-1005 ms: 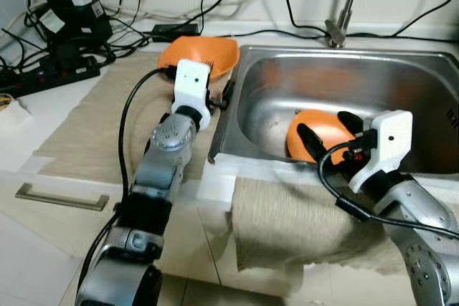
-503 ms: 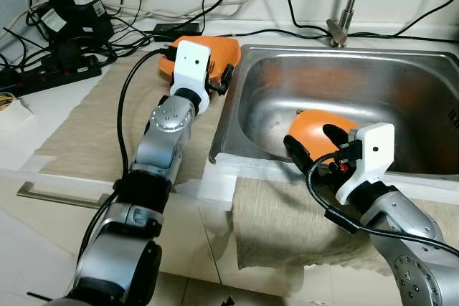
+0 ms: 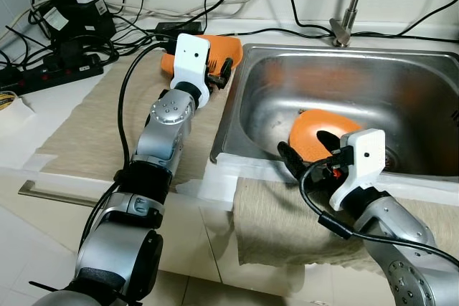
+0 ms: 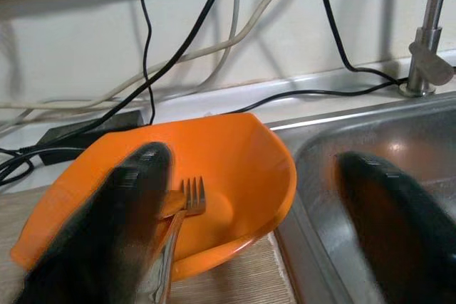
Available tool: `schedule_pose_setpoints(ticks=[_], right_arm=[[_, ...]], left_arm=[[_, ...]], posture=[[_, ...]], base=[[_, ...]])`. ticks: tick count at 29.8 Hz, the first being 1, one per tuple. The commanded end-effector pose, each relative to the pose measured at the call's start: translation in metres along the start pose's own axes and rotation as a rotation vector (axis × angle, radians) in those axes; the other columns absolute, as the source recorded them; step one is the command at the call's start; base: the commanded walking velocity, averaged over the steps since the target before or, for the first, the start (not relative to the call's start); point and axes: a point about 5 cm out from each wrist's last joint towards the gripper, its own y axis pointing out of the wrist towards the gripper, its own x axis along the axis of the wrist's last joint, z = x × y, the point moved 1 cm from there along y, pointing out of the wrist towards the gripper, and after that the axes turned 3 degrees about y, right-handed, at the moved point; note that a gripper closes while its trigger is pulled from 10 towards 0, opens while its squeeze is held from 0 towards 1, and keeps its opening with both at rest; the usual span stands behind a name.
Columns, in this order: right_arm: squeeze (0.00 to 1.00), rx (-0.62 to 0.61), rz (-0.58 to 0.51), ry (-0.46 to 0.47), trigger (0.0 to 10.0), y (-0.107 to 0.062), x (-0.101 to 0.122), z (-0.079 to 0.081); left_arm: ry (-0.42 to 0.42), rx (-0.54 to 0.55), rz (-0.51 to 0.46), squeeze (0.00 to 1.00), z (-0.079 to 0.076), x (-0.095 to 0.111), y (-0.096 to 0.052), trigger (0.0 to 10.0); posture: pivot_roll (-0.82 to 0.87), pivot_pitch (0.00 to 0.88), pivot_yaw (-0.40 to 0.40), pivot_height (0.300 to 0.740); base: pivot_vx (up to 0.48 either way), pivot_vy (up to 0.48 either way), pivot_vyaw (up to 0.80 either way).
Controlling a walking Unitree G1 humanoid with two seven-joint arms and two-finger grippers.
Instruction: Kitchen organization
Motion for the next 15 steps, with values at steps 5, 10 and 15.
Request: schedule_pose_setpoints(ticks=[5, 10, 15], right_arm=[[0.00, 0.014, 0.010, -0.007, 10.0, 0.0003, -0.0042, 0.0034], [0.00, 0.018, 0.009, -0.010, 10.0, 0.0006, -0.0047, 0.0053], [0.00, 0.017, 0.009, -0.011, 10.0, 0.0001, -0.0050, 0.0063]], left_arm=[[-0.023, 0.017, -0.008, 1.00, 0.0059, 0.0010, 0.0015, 2.5], [-0.043, 0.010, -0.021, 0.00, 0.0063, 0.0024, 0.0012, 0.0], [-0.039, 0.013, -0.017, 0.00, 0.0068, 0.0004, 0.0008, 0.0]], posture=[[-0.09, 0.000, 0.099, 0.736], [-0.09, 0.000, 0.100, 0.736], [-0.09, 0.000, 0.100, 0.736]], base=[[0.000, 0.000, 0.00], [0.000, 0.000, 0.00], [0.000, 0.000, 0.00]])
